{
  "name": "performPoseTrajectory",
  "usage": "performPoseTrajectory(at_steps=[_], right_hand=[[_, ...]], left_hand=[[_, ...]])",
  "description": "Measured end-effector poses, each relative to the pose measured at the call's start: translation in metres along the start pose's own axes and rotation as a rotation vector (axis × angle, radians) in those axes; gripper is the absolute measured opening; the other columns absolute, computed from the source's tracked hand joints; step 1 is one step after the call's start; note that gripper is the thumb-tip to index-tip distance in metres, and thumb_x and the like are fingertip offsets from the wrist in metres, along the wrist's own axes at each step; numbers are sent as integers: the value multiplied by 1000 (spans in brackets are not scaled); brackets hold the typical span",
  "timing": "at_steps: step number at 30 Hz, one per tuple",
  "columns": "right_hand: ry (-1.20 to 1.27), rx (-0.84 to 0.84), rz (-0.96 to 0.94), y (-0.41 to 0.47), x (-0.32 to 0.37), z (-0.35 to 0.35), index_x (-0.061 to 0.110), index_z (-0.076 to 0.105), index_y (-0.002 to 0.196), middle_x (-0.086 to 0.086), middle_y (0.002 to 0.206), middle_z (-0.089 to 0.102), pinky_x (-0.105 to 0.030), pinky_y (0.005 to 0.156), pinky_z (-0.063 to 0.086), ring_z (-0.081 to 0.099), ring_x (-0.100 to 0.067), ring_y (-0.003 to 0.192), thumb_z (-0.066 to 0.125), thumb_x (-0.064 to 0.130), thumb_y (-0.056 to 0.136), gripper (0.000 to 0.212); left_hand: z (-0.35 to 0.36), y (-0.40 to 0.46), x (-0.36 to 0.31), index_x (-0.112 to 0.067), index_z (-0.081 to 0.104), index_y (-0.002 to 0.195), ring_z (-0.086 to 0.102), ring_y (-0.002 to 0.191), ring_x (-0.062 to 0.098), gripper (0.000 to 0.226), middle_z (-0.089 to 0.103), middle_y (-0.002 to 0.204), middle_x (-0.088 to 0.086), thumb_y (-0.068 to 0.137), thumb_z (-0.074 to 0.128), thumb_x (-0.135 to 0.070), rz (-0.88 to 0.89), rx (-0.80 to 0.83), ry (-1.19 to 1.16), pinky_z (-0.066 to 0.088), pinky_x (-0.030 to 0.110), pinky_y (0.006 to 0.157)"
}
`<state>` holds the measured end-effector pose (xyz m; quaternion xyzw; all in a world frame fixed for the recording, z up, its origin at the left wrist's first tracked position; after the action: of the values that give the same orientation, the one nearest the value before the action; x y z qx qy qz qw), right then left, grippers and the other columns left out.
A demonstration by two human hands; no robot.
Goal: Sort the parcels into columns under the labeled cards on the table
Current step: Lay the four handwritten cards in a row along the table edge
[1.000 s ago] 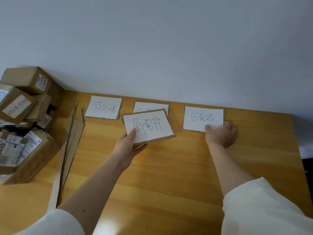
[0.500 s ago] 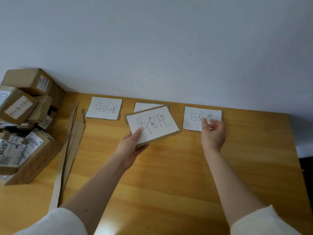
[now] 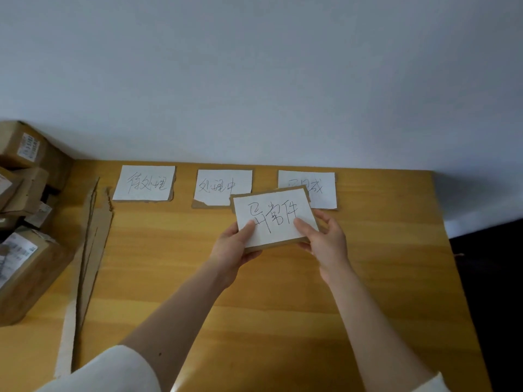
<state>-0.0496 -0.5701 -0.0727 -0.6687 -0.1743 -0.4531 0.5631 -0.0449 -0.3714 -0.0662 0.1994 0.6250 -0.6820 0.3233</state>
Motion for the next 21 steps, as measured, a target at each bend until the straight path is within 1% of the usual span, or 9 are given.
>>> performPoseTrajectory(at_steps=[3, 7, 11, 13, 15, 17, 19, 21], right_hand=[[42, 5, 15, 2, 6, -17, 17, 54, 123, 1, 109, 66, -31, 67, 60, 67, -18, 97, 77, 5, 79, 51], [37, -34, 6, 7, 12, -42, 19, 54, 123, -2, 114, 65, -28, 63, 57, 66, -22, 100, 75, 4, 80, 51], [106, -173, -11, 22, 24, -84, 19, 55, 125, -4, 117, 66, -29, 67, 55, 66, -20, 97, 72, 2, 81, 50], [150, -234, -16, 30, 31, -108, 19, 55, 126, -4, 116, 66, -27, 65, 54, 66, -21, 97, 73, 4, 82, 51], [177, -296, -40, 38, 38, -132, 19, 54, 128, -3, 115, 66, -26, 66, 55, 66, -20, 98, 73, 6, 83, 51], [195, -374, -74, 44, 45, -156, 19, 53, 130, -2, 114, 65, -26, 69, 57, 66, -20, 101, 73, 8, 83, 52], [198, -451, -105, 51, 49, -178, 18, 52, 130, -2, 117, 63, -26, 70, 58, 65, -21, 104, 73, 8, 84, 52], [195, -509, -127, 60, 52, -196, 18, 52, 130, -5, 124, 60, -24, 68, 57, 64, -20, 103, 72, 7, 84, 52]], left_hand=[[19, 0, 4, -19, 62, 116, 60, 91, 16, 22, 65, 110, 3, 96, 57, -26, -18, 25, 27, 56, 29, 73], [44, 2, 9, -20, 59, 120, 59, 96, 17, 24, 63, 113, 2, 98, 54, -28, -39, 76, 105, 57, 30, 75], [62, 8, 15, -26, 52, 131, 62, 105, 18, 38, 63, 118, 2, 94, 59, -33, -35, 81, 281, 53, 33, 86], [65, 12, 16, -26, 52, 134, 61, 108, 18, 41, 62, 120, 2, 94, 59, -31, -18, 61, 339, 51, 34, 90], [66, 16, 15, -25, 53, 134, 56, 113, 20, 39, 60, 123, 5, 95, 58, -26, 3, 31, 394, 47, 38, 98], [67, 19, 13, -26, 53, 134, 52, 120, 23, 40, 55, 134, 7, 95, 58, -23, 24, 12, 440, 42, 39, 103], [70, 22, 12, -26, 52, 136, 47, 126, 25, 41, 48, 143, 8, 95, 57, -21, 36, 9, 467, 37, 35, 99], [74, 26, 10, -27, 51, 137, 44, 131, 25, 43, 44, 147, 9, 95, 57, -20, 46, -3, 492, 34, 33, 95]])
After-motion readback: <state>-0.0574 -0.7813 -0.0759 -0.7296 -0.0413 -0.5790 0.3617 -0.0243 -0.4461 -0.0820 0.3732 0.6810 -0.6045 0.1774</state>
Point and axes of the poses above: each hand's wrist, its own y-axis towards the middle knuckle, its own z-axis out of the palm, x = y × z, the point moved 8 cm from there along y, towards the middle knuckle
